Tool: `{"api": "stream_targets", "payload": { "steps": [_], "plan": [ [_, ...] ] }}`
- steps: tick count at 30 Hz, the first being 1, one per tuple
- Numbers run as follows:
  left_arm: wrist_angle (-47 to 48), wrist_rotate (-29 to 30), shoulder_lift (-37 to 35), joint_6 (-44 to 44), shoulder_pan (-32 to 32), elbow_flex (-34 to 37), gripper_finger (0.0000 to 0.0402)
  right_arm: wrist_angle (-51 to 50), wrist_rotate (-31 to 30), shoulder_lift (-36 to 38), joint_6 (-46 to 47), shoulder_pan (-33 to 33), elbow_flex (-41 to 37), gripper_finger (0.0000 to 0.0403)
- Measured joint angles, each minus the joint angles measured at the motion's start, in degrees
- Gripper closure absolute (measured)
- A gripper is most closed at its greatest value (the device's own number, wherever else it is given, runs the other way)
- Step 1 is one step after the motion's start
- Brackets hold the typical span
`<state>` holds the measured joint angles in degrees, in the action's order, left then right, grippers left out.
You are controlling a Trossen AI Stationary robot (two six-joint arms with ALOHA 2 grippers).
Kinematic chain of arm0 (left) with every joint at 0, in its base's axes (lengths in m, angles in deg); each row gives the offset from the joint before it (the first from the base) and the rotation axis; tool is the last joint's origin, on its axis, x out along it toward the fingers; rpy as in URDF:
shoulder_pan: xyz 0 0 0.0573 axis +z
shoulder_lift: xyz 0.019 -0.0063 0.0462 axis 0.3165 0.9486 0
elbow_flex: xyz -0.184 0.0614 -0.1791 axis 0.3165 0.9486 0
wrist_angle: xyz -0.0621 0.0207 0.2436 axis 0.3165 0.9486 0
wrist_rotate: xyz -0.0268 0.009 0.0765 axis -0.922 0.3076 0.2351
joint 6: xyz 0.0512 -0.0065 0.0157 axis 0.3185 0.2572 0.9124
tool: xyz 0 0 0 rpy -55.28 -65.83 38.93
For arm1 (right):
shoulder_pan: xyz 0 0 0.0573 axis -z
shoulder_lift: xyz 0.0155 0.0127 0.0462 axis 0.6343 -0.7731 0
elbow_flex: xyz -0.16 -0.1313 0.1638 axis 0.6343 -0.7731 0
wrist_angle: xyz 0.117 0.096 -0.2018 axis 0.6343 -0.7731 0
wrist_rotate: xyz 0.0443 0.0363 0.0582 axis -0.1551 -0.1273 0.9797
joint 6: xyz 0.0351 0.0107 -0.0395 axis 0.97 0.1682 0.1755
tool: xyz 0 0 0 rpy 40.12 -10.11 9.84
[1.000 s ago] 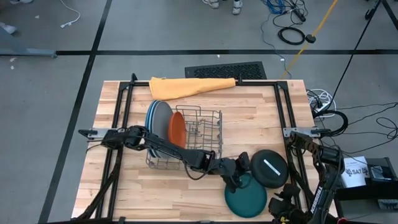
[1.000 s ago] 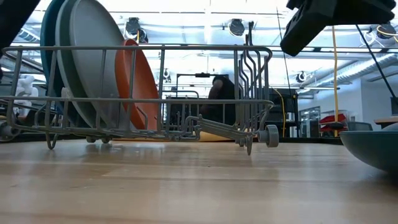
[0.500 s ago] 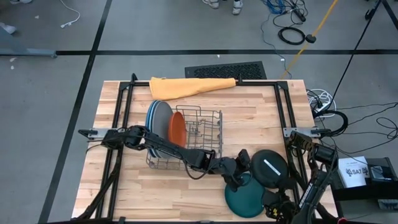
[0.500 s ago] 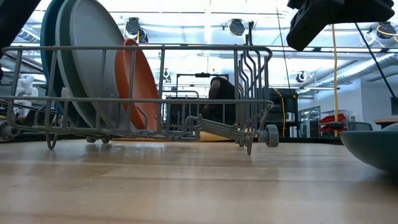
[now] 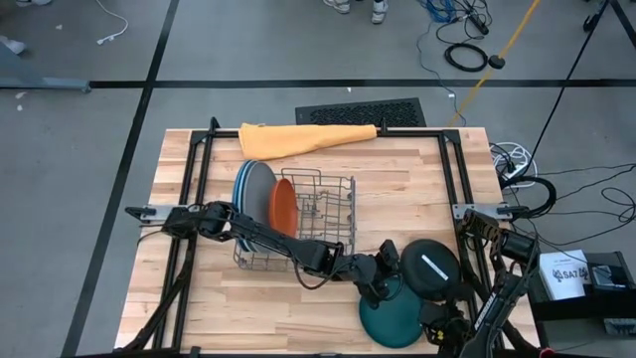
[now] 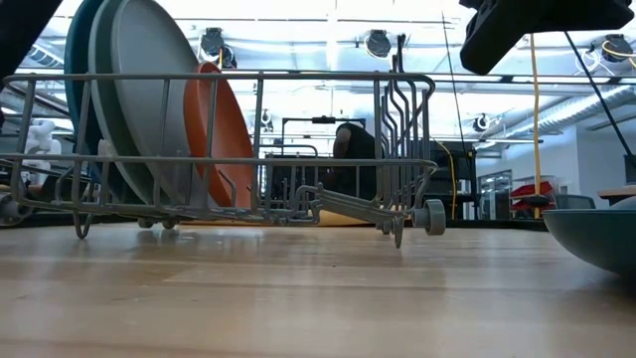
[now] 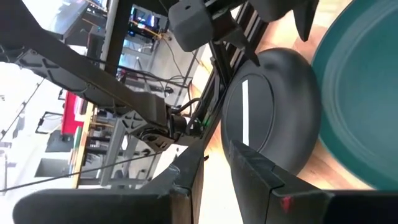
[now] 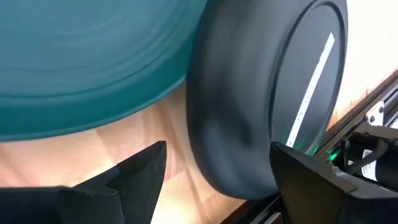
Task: Sort dishes
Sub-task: Put the green plate in the dish rack
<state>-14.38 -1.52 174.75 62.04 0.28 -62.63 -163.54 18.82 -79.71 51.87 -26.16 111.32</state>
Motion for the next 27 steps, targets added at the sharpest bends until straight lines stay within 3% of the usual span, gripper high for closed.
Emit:
{"api": "stream_targets", "payload": {
  "steps": [12,27],
  "plan": [
    [0.04,0.38,0.0,-1.43,-0.31,0.0,0.0322,1.75,0.09,0.02,1.4,1.59,-4.12,0.0124],
    [0.09,1.82,-0.02,-1.48,-0.35,0.0,0.0322,-1.2,0.23,0.0,10.74,2.5,-8.24,0.0128]
  ]
}}
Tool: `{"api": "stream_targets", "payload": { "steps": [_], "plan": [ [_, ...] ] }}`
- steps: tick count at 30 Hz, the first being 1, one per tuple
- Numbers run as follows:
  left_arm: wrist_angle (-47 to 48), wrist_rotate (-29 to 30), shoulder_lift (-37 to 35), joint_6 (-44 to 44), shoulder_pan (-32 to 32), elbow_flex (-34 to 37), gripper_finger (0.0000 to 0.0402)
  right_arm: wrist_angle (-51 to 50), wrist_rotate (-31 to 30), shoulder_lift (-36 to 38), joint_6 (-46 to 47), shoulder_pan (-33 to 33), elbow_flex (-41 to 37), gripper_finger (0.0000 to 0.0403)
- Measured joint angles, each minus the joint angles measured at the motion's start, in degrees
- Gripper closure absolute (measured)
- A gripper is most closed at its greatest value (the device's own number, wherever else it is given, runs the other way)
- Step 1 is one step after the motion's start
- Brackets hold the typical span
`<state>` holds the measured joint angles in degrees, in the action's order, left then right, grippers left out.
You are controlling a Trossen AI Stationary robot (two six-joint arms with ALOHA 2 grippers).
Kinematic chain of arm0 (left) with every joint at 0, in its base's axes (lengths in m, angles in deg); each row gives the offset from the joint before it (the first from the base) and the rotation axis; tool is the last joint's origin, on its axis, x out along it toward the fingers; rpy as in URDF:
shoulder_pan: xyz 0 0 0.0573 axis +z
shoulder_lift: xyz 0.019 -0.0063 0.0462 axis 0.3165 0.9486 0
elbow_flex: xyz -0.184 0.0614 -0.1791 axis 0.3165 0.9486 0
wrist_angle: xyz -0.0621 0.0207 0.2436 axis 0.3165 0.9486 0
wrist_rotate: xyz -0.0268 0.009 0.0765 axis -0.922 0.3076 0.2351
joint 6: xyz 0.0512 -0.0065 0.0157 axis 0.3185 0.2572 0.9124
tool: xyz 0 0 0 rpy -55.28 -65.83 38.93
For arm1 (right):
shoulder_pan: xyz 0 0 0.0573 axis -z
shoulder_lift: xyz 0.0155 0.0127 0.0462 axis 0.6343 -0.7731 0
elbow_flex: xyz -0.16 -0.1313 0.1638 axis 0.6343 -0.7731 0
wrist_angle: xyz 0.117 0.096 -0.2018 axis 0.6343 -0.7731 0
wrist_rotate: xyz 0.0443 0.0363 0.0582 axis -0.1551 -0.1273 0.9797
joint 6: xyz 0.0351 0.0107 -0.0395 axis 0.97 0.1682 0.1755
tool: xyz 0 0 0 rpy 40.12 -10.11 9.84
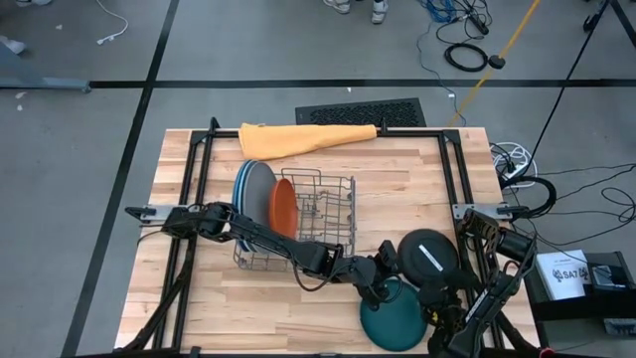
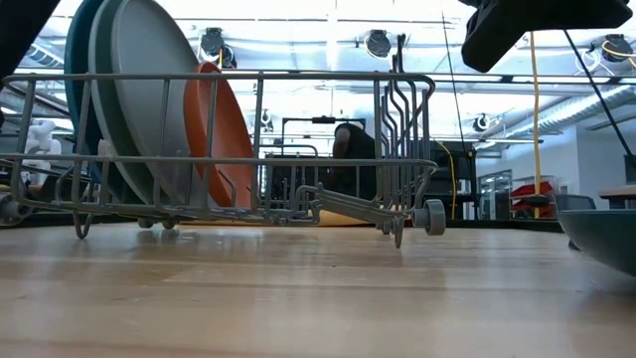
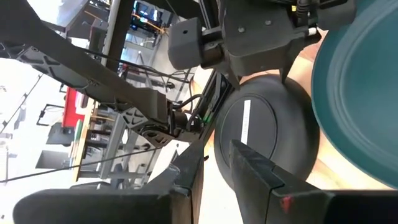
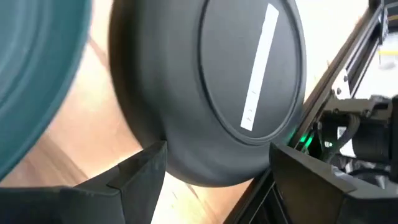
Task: Sort dishes
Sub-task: Put the green plate in the dish rack
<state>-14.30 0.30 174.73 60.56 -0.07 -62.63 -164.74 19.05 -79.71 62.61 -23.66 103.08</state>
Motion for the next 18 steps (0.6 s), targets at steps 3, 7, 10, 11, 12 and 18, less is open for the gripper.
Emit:
{"api": "stream_targets", "payload": {
  "steps": [3,7,10,11,12,18],
  "plan": [
    [0.16,0.04,0.0,-0.03,0.0,0.0,0.0322,-0.35,-0.05,0.0,1.95,0.0,0.0,0.0143],
    [0.44,0.96,0.0,-4.6,-0.01,0.0,0.0322,-3.25,0.84,0.0,3.97,-0.06,0.76,0.0184],
    [1.31,2.78,-0.04,-8.85,-0.12,0.0,0.0322,-3.5,-0.03,0.59,4.33,-0.39,1.9,0.0224],
    [1.92,3.56,-0.04,-9.74,-0.19,0.0,0.0322,-3.83,-0.31,0.96,4.77,-0.44,2.16,0.0238],
    [2.41,4.28,-0.04,-10.48,-0.32,0.0,0.0322,-3.86,-0.3,1.27,5.45,-0.44,2.75,0.0252],
    [10.26,2.58,-0.07,-13.88,-2.52,-1.96,0.0322,-3.83,-0.99,3.23,5.56,-0.92,9.21,0.0319]
  ]
}}
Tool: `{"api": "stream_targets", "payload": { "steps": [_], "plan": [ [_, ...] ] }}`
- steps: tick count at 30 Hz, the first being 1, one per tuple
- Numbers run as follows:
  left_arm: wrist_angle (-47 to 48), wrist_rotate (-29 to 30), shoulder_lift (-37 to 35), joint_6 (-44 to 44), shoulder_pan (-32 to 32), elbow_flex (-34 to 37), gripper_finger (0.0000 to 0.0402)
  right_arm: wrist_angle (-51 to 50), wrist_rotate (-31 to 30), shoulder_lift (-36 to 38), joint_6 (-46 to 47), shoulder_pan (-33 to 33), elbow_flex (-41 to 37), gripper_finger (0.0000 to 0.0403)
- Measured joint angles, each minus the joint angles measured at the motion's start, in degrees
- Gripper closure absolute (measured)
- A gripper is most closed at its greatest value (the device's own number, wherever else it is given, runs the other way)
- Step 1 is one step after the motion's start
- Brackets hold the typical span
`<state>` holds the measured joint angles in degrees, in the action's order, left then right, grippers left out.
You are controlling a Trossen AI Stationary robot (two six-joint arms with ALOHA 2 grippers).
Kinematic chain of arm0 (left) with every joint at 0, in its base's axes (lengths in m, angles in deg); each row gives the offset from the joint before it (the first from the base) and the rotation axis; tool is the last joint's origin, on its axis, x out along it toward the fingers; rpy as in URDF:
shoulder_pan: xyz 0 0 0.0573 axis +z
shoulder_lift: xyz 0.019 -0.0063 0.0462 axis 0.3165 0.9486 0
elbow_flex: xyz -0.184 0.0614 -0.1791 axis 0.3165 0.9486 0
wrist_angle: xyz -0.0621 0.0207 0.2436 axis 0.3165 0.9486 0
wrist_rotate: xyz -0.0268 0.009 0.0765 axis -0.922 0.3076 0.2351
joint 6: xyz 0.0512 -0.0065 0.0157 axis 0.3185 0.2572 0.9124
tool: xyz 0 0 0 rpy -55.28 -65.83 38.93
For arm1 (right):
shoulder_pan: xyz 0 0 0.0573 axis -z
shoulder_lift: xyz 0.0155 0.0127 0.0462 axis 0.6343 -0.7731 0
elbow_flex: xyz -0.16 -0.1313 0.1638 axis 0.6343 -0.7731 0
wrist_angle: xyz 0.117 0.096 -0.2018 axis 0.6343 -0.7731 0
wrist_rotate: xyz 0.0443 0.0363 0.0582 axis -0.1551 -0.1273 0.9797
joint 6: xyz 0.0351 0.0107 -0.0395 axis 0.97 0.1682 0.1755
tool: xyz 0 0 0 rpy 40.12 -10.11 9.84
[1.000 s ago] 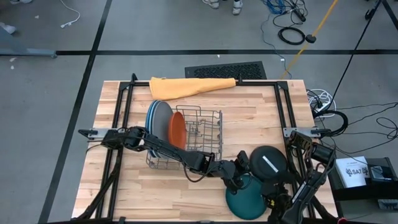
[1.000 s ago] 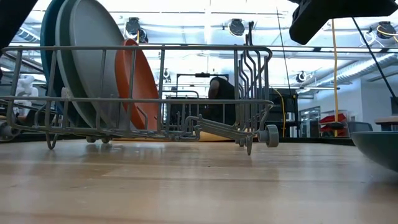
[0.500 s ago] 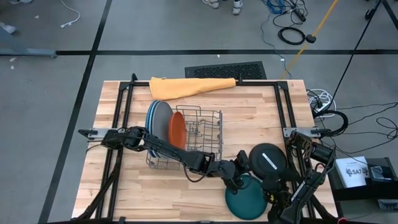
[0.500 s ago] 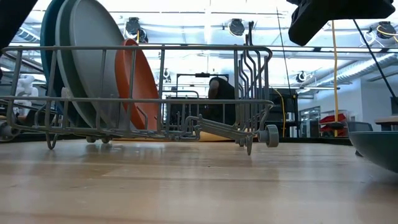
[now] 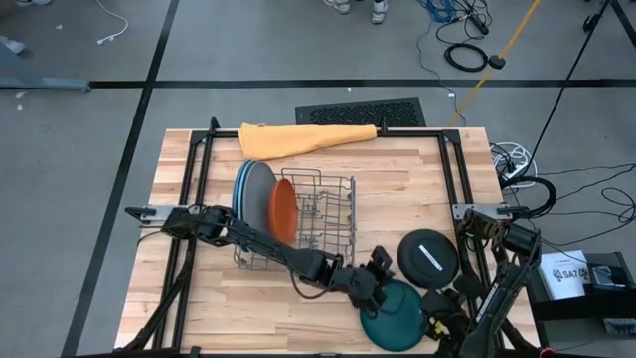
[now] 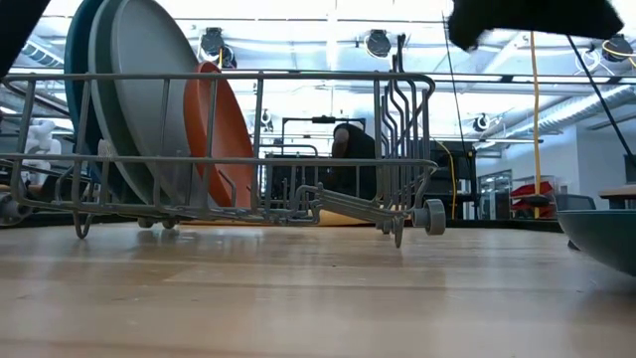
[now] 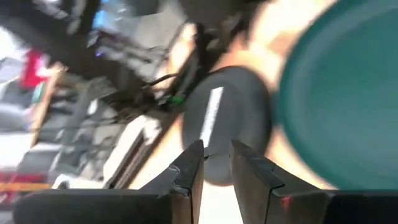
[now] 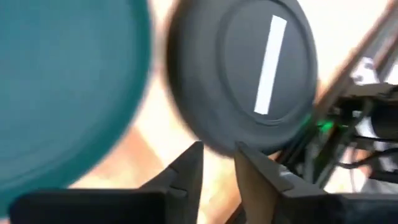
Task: Sort dishes
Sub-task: Put the green plate in the dish rack
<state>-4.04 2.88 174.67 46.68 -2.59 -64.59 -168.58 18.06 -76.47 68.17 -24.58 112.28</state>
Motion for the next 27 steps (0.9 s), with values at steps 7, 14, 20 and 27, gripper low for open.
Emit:
{"api": "stream_targets", "payload": {
  "steps": [7,14,20,27],
  "plan": [
    [11.36,-14.03,-0.02,0.61,-3.78,-1.96,0.0322,0.12,-3.01,3.0,-1.2,-1.77,8.81,0.0359],
    [18.28,-15.76,1.1,2.5,-7.02,-1.8,0.0322,0.1,-5.85,3.85,0.28,-2.93,11.51,0.0362],
    [18.88,-14.1,5.74,2.54,-8.43,-1.71,0.0322,0.35,-5.75,3.85,0.28,-2.93,11.51,0.0362],
    [14.52,-4.57,8.21,5.17,-9.75,-1.69,0.0322,1.78,-5.95,3.83,0.28,-2.93,11.54,0.0362]
  ]
}}
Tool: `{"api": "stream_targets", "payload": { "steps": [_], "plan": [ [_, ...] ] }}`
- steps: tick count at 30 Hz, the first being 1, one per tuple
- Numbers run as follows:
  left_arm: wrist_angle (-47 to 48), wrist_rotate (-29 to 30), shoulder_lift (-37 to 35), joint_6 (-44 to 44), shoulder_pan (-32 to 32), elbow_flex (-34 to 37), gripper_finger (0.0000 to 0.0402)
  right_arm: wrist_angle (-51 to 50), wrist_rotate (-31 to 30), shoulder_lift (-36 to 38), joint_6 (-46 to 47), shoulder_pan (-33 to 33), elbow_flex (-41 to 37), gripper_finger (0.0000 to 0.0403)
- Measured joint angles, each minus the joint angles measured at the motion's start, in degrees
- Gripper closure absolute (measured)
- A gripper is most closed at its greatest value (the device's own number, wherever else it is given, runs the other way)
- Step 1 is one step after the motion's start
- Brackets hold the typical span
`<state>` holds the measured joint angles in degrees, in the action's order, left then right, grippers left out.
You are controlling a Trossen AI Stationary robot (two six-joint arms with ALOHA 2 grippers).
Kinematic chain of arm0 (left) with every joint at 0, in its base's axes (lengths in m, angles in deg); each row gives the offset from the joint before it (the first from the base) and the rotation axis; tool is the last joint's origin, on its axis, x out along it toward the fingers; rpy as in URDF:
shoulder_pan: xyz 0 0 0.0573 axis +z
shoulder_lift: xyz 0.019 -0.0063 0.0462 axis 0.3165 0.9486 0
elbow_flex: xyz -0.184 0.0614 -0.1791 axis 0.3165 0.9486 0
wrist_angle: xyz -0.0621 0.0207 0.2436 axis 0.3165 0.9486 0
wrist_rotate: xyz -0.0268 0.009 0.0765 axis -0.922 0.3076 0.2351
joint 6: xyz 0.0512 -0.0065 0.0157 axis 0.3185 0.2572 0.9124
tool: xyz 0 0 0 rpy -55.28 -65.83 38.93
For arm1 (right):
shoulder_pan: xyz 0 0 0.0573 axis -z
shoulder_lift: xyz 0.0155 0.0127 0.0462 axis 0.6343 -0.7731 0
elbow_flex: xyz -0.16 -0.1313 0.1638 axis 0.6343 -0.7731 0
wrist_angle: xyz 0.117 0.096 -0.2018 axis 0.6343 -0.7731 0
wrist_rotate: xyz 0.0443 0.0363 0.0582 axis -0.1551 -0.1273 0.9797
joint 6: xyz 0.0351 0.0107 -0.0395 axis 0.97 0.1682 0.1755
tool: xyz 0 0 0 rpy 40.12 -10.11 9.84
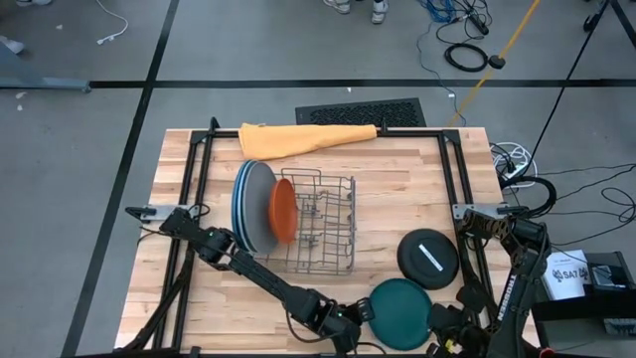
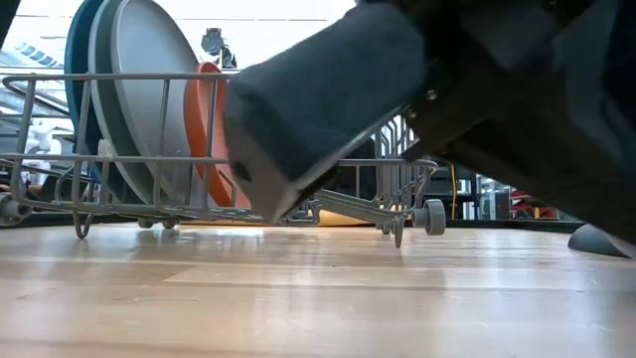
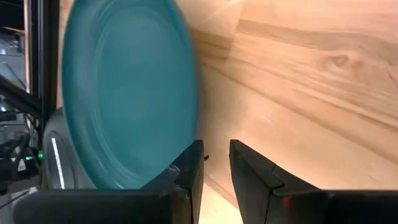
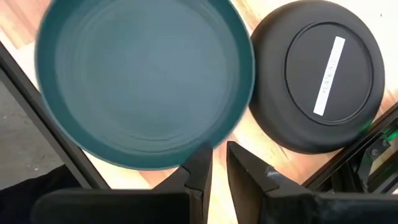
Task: Sort dishes
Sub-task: Put the green plate in the dish rack
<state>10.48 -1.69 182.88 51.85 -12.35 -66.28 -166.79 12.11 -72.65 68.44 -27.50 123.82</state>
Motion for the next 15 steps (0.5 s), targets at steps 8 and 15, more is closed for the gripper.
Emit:
{"api": "stream_targets", "payload": {
  "steps": [8,15],
  "plan": [
    [-3.57,0.79,0.07,-0.1,-0.1,0.0,0.0322,0.78,-0.01,-0.01,-0.02,0.0,-0.01,0.0362],
    [-7.22,-1.35,0.83,-1.29,1.1,0.0,0.0315,0.92,-1.2,-0.02,-0.05,0.0,0.0,0.0362]
  ]
}}
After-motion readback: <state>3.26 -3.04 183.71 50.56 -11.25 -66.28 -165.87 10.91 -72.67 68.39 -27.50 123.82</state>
